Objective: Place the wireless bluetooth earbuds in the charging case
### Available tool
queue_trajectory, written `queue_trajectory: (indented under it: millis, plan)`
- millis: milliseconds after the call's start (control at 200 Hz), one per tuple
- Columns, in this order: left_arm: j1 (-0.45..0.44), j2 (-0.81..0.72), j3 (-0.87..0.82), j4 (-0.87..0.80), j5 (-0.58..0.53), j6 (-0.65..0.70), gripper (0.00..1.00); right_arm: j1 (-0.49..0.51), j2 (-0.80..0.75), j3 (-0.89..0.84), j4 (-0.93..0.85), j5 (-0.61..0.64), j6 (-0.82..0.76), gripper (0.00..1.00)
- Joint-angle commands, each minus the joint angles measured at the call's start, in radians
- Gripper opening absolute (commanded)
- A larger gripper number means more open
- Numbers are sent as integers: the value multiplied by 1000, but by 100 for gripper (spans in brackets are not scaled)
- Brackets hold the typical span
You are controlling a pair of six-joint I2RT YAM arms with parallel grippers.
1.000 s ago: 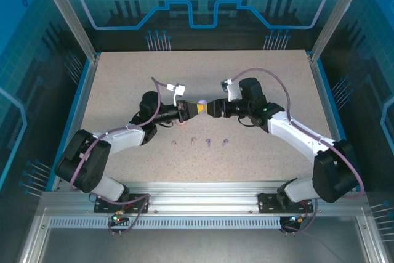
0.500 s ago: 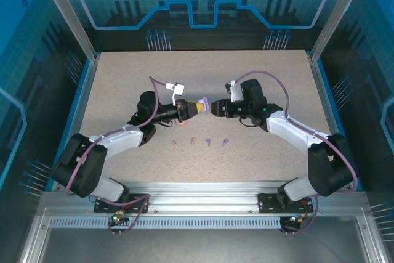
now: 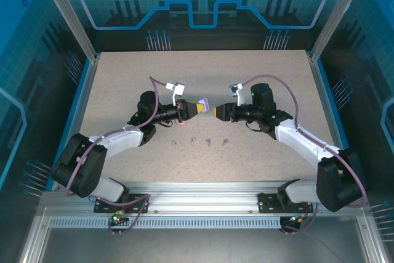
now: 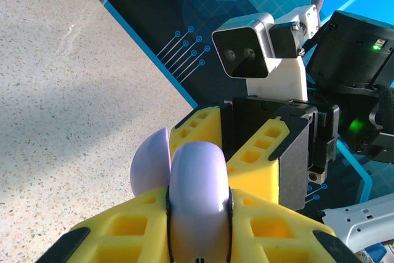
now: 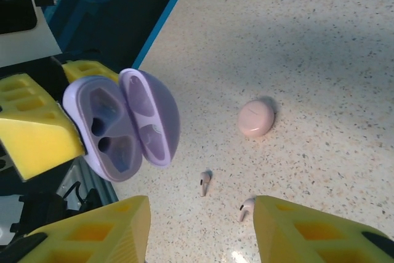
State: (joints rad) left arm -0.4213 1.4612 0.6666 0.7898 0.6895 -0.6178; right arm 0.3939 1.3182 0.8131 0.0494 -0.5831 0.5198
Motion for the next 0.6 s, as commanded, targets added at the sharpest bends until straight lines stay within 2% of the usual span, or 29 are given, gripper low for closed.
queue_trajectory:
  millis: [0, 595]
  plan:
    - [-6, -22, 27, 14, 30, 28, 0, 10, 14, 16, 44, -36, 9, 47]
    - [-14, -14, 25, 20, 26, 29, 0, 49, 83, 61, 64, 5, 36, 41]
